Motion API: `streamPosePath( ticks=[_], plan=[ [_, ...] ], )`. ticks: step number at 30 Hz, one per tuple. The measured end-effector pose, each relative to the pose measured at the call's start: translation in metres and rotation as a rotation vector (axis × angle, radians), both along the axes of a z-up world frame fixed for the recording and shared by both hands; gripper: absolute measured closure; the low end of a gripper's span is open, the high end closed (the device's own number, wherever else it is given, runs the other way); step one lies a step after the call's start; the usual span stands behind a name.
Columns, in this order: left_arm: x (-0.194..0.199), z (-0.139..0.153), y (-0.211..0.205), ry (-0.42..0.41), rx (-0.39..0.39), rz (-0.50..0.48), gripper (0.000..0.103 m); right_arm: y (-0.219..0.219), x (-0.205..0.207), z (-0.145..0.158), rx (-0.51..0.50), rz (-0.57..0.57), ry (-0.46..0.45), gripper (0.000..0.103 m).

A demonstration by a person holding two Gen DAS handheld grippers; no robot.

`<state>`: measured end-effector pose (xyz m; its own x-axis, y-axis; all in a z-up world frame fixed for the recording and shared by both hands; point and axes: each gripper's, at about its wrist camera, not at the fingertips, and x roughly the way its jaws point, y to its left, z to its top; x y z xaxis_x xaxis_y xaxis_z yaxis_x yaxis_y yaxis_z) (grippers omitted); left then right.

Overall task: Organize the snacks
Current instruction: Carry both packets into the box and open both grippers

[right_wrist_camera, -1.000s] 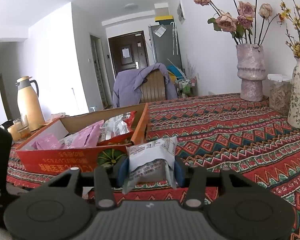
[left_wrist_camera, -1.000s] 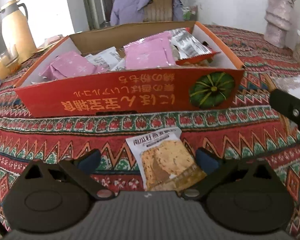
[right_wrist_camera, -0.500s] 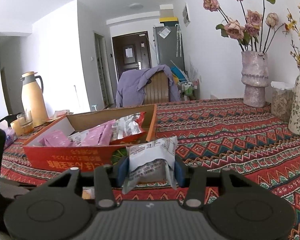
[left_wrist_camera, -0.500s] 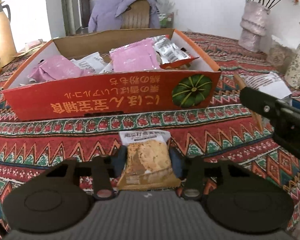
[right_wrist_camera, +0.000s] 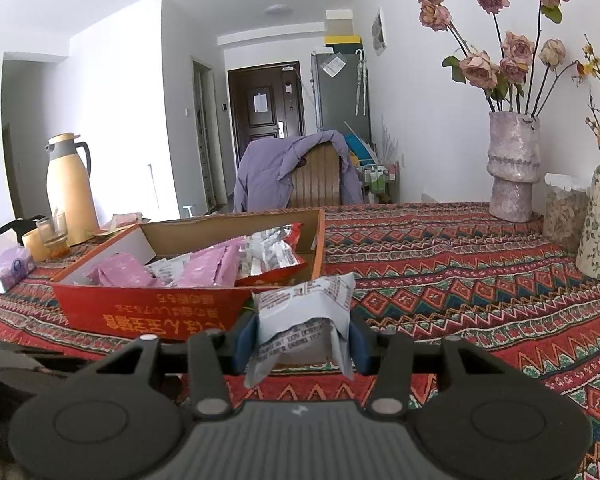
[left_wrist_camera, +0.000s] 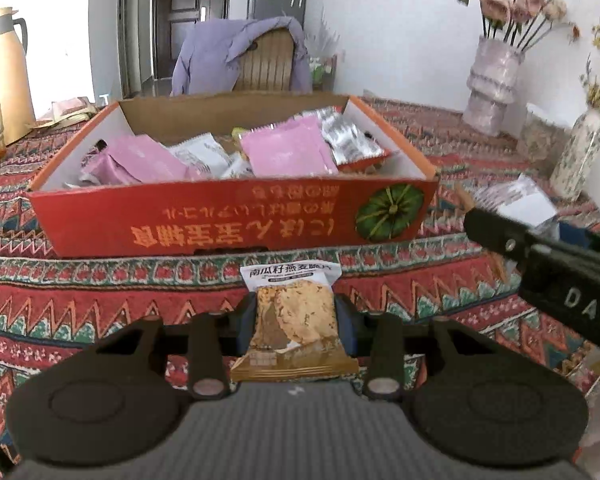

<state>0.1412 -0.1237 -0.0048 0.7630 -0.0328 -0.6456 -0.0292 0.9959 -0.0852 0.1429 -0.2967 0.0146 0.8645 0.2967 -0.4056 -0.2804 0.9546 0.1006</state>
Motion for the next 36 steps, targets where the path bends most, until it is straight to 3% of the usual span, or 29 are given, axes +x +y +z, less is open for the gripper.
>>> streamPosePath(
  ticks=[12, 18, 25, 36],
  plan=[
    [-0.014, 0.048, 0.034, -0.159, -0.052, 0.017, 0.061, 0.018, -0.005, 0.024, 0.007, 0.024, -0.07, 0.056],
    [-0.001, 0.079, 0.059, -0.245, -0.067, 0.08, 0.061, 0.032, 0.003, 0.038, 0.024, 0.044, -0.1, 0.056],
    [0.026, 0.096, 0.084, -0.275, -0.068, 0.131, 0.061, 0.053, 0.026, 0.049, 0.038, 0.053, -0.102, 0.056],
    [0.074, 0.099, 0.107, -0.271, -0.022, 0.176, 0.061, 0.085, 0.084, 0.049, 0.062, 0.066, -0.057, 0.056]
  ],
)
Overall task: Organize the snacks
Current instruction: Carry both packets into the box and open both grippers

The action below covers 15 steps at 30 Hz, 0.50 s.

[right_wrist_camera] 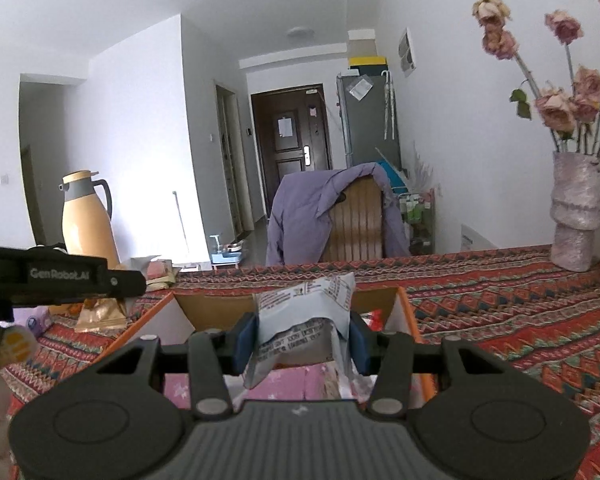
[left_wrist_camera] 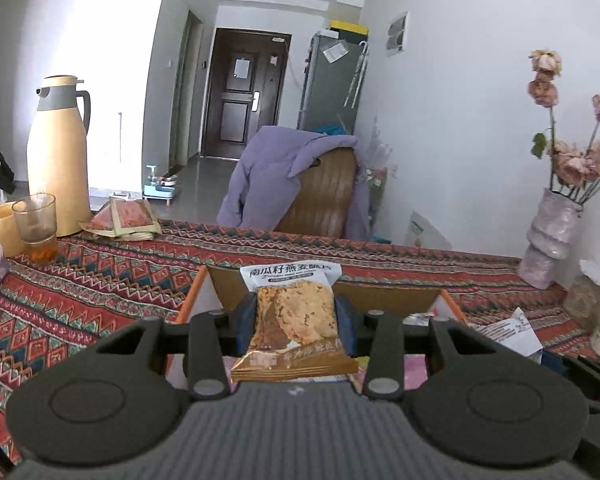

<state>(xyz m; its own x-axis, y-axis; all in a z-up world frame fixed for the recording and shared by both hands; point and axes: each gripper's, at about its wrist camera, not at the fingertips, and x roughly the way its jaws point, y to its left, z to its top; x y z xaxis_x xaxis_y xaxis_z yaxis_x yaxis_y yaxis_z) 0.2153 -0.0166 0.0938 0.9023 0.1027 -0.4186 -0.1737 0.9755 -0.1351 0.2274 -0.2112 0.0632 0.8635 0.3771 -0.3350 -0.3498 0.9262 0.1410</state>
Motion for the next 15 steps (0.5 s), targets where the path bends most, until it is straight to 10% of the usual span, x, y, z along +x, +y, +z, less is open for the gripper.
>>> streamPosePath(
  ticks=[15],
  plan=[
    [0.045, -0.037, 0.019, 0.092, 0.026, 0.032, 0.061, 0.046, 0.046, -0.016, -0.069, 0.0, 0.049, 0.056]
  ],
)
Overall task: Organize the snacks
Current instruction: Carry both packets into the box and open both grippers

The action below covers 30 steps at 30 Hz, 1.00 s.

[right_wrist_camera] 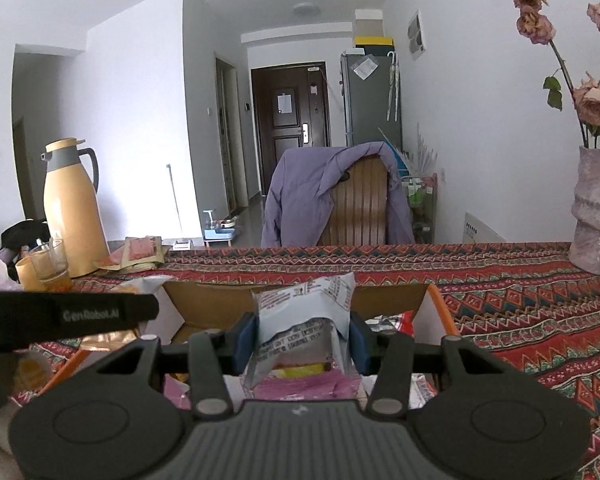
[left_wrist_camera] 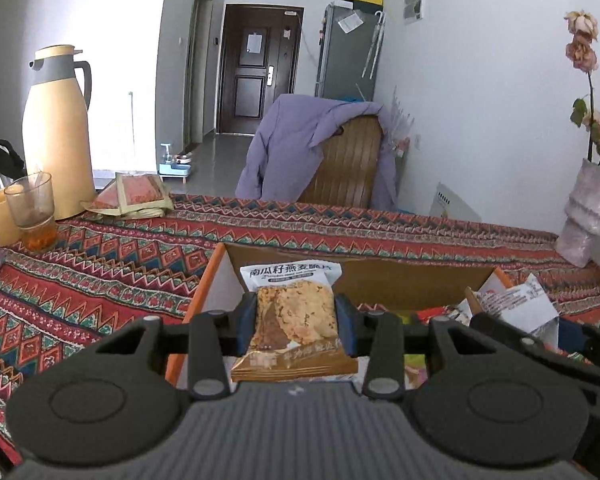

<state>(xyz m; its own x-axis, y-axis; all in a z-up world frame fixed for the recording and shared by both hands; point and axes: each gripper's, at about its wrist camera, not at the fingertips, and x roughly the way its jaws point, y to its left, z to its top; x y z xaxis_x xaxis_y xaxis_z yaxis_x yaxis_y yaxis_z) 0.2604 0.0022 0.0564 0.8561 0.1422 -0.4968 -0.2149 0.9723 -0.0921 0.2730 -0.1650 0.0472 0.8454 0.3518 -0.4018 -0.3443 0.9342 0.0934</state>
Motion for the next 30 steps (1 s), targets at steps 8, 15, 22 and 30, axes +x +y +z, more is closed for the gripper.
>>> streamPosePath(
  ticks=[8, 15, 22, 30],
  plan=[
    [-0.002, -0.008, 0.008, 0.017, -0.029, -0.029, 0.048, 0.001, 0.003, -0.007, -0.041, 0.009, 0.024, 0.043],
    [-0.019, -0.002, 0.021, -0.03, -0.049, -0.008, 0.005, -0.008, -0.003, -0.009, -0.027, 0.004, 0.03, 0.014],
    [-0.043, 0.005, 0.033, -0.075, -0.069, -0.011, 0.0, -0.019, -0.022, -0.002, -0.004, -0.002, 0.017, 0.0],
    [-0.089, 0.016, 0.026, -0.137, -0.05, -0.063, 0.0, -0.034, -0.059, 0.01, 0.031, -0.009, -0.011, 0.0]
  ],
)
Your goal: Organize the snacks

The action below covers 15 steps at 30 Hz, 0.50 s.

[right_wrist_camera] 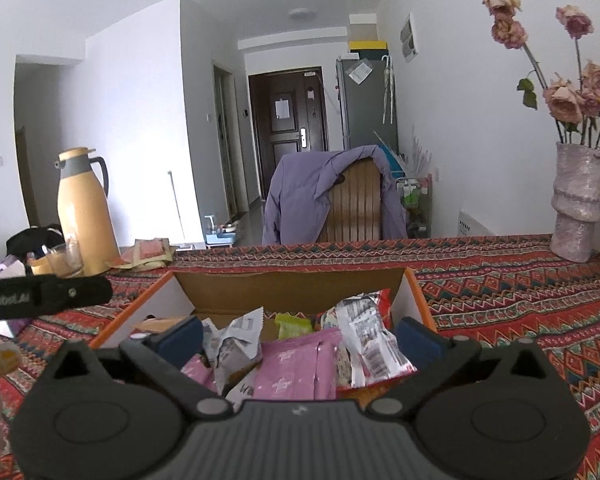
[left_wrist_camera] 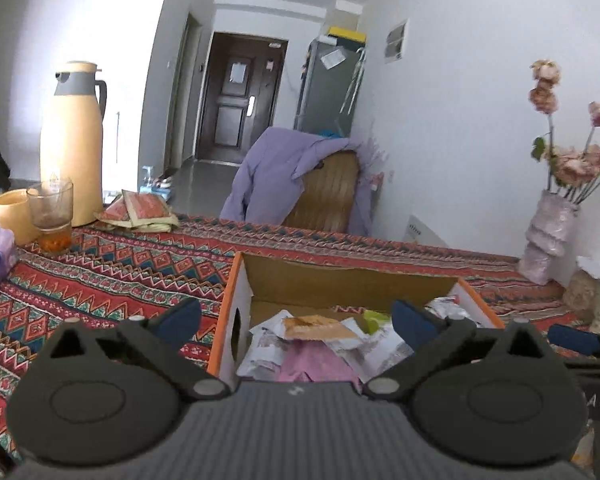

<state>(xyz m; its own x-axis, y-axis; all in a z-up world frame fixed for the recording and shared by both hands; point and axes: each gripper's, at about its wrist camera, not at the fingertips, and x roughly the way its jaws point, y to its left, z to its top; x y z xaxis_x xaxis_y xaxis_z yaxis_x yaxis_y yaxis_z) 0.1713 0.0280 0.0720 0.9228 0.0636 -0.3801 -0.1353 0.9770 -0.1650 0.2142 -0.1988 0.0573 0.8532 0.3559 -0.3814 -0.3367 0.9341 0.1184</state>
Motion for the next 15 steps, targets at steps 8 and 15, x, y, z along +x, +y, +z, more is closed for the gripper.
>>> streamPosePath(
  ticks=[8, 15],
  plan=[
    [-0.053, 0.003, -0.007, -0.064, 0.003, -0.038, 0.0, -0.016, -0.055, 0.008, -0.004, 0.0, -0.044, 0.0],
    [-0.094, -0.006, -0.013, -0.071, 0.009, -0.067, 0.0, -0.029, -0.099, 0.004, -0.012, -0.015, -0.035, 0.0]
  ],
)
